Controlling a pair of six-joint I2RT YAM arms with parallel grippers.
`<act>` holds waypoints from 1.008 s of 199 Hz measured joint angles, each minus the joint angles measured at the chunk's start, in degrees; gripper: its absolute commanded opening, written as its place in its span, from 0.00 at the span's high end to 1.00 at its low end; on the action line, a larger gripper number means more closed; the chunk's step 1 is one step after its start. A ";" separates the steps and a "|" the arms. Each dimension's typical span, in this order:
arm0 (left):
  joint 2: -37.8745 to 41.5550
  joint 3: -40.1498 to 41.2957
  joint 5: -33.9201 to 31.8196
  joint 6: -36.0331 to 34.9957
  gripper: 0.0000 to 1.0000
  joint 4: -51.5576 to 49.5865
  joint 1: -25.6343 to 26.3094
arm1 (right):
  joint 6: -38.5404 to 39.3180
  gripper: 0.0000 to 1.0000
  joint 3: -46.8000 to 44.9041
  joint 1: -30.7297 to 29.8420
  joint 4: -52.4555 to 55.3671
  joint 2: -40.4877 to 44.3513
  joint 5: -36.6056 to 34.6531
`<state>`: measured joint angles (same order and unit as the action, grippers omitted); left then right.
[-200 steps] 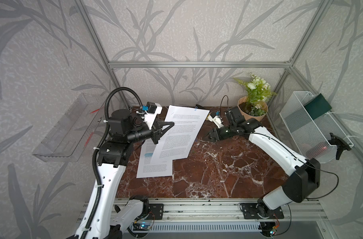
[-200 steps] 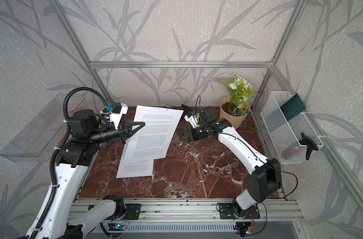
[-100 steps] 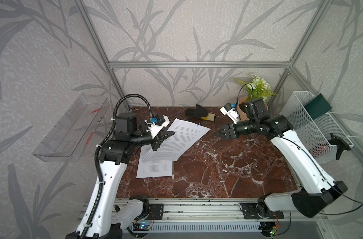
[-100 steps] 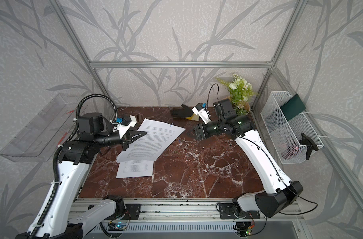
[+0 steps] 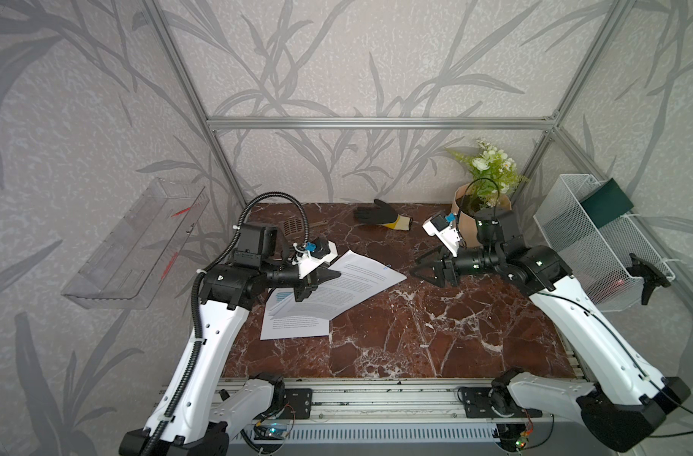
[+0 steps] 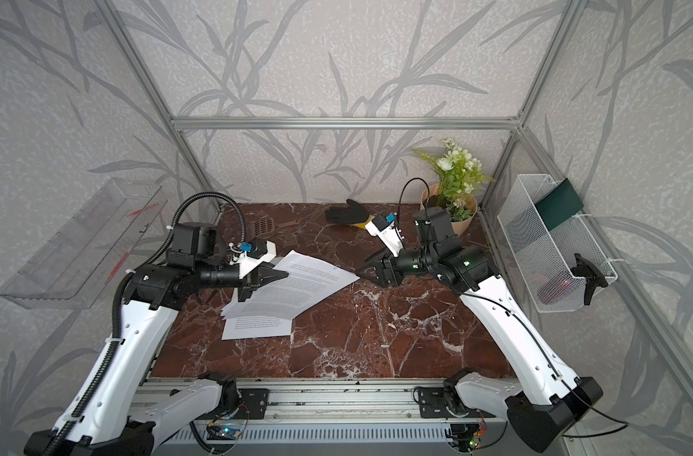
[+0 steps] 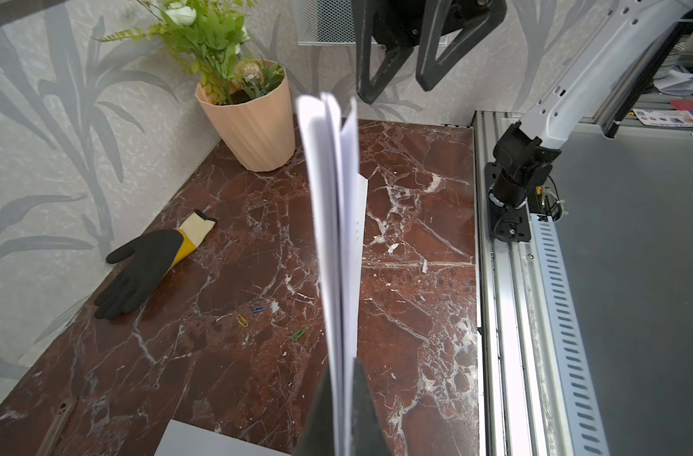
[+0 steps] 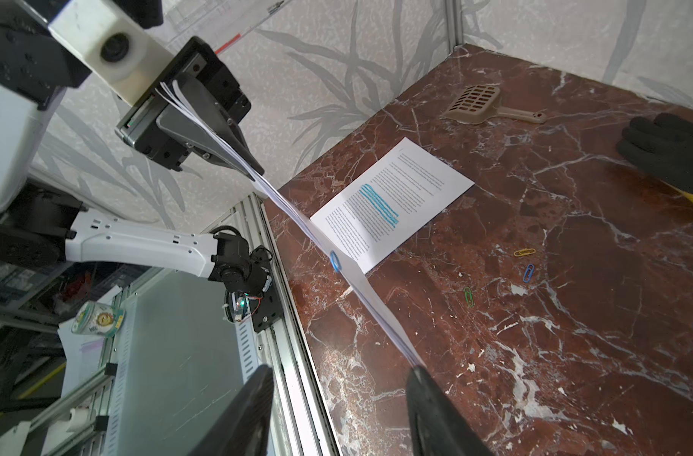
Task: Unclip the paperclips from the documents
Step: Remove the paper clip from the document.
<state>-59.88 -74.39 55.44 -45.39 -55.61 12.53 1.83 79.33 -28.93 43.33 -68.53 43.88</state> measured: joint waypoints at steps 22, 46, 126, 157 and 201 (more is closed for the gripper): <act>0.00 0.70 -0.81 -1.09 1.00 -1.77 2.97 | 2.12 0.49 -2.93 -1.60 -2.40 0.39 -0.28; 0.04 1.51 -1.31 -1.51 1.00 -3.02 4.46 | 3.98 0.50 -5.42 -2.54 -3.93 0.72 -0.26; 0.04 1.77 -1.44 -1.60 1.00 -3.32 5.42 | 8.98 0.64 -8.72 -5.92 -6.05 0.79 1.27; 0.17 1.79 -1.46 -1.60 1.00 -3.32 5.79 | 10.14 0.68 -9.22 -6.49 -6.38 0.66 1.29; 0.28 1.79 -1.46 -1.57 1.00 -3.28 5.86 | 11.43 0.73 -10.34 -8.17 -8.13 0.28 1.22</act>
<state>-59.59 -72.60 53.98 -46.96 -58.89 18.39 13.26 68.99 -37.10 35.20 -68.25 45.10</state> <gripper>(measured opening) 0.048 0.300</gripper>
